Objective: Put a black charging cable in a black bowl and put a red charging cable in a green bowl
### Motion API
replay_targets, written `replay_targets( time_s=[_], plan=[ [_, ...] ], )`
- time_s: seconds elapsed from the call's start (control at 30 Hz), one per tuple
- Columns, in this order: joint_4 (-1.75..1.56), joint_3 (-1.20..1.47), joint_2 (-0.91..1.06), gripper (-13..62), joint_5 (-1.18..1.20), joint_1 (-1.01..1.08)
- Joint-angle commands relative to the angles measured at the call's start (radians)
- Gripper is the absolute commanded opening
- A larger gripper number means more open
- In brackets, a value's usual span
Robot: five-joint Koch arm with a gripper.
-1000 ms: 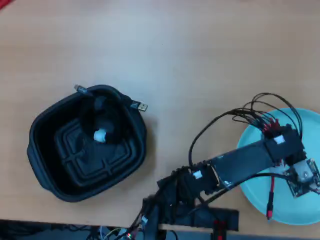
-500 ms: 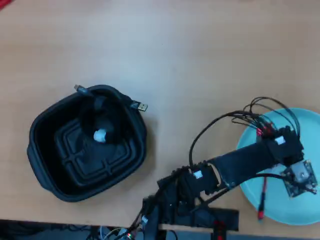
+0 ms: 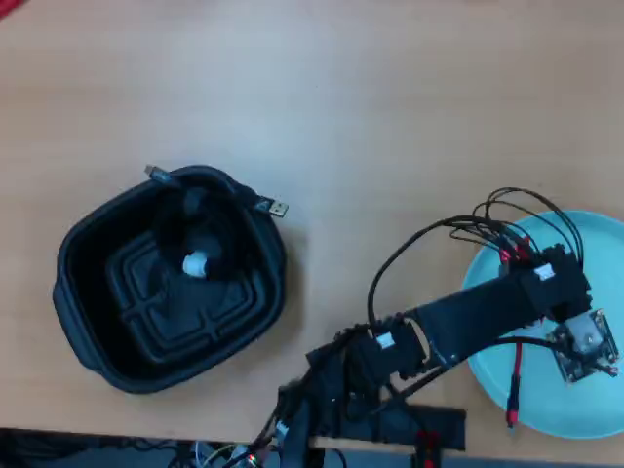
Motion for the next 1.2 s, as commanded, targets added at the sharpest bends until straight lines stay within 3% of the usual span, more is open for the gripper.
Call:
replay_targets(
  time_s=[0.0,0.2,0.77,0.87,0.93,1.0,1.17],
  plan=[
    [0.009,-0.067,0.055,-6.6,-0.003,0.009],
    [0.012,-0.043,0.051,-6.6,0.0,0.101],
    [0.02,-0.083,0.052,-6.5,-0.005,0.095],
    [0.02,-0.077,0.051,-3.7,-0.003,0.098],
    [0.021,-0.078,0.051,1.6,-0.002,0.094],
    [0.026,-0.077,0.051,11.3,0.003,0.094],
    [0.032,-0.086,0.049,54.4,0.003,0.083]
  ],
)
